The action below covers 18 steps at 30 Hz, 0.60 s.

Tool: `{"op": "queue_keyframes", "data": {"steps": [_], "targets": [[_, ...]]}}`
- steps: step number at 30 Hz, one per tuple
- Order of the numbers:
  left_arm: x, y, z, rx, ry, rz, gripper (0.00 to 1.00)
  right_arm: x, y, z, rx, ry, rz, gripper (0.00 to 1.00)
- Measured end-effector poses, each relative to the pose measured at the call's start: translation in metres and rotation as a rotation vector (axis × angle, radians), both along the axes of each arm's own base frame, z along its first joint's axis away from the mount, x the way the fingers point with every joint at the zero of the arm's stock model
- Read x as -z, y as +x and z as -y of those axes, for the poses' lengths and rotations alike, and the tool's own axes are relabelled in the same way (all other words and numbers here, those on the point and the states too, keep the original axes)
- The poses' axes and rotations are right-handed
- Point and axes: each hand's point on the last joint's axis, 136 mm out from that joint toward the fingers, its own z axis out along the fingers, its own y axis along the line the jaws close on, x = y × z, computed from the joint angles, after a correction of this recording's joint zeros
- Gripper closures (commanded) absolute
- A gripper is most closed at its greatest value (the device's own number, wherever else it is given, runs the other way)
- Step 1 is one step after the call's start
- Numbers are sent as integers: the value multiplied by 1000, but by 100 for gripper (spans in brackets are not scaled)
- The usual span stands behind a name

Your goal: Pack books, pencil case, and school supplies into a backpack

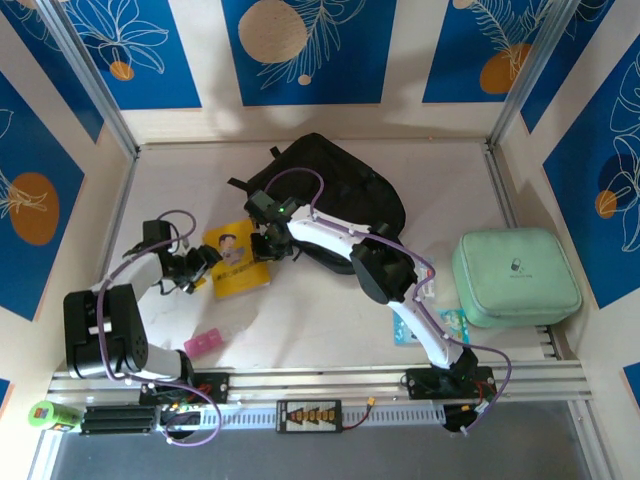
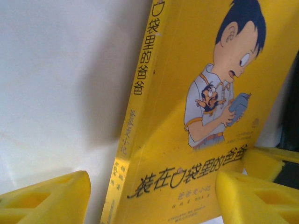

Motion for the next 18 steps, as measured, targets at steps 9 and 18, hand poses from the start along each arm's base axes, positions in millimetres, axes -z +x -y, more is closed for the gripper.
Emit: {"op": "queue_keyframes", "data": {"steps": [9, 18], "targets": [[1, 8, 8, 23, -45, 27, 32, 1, 0, -1, 8, 17, -19, 79], [6, 7, 9, 25, -52, 8, 28, 1, 0, -1, 11, 29, -31, 79]]}}
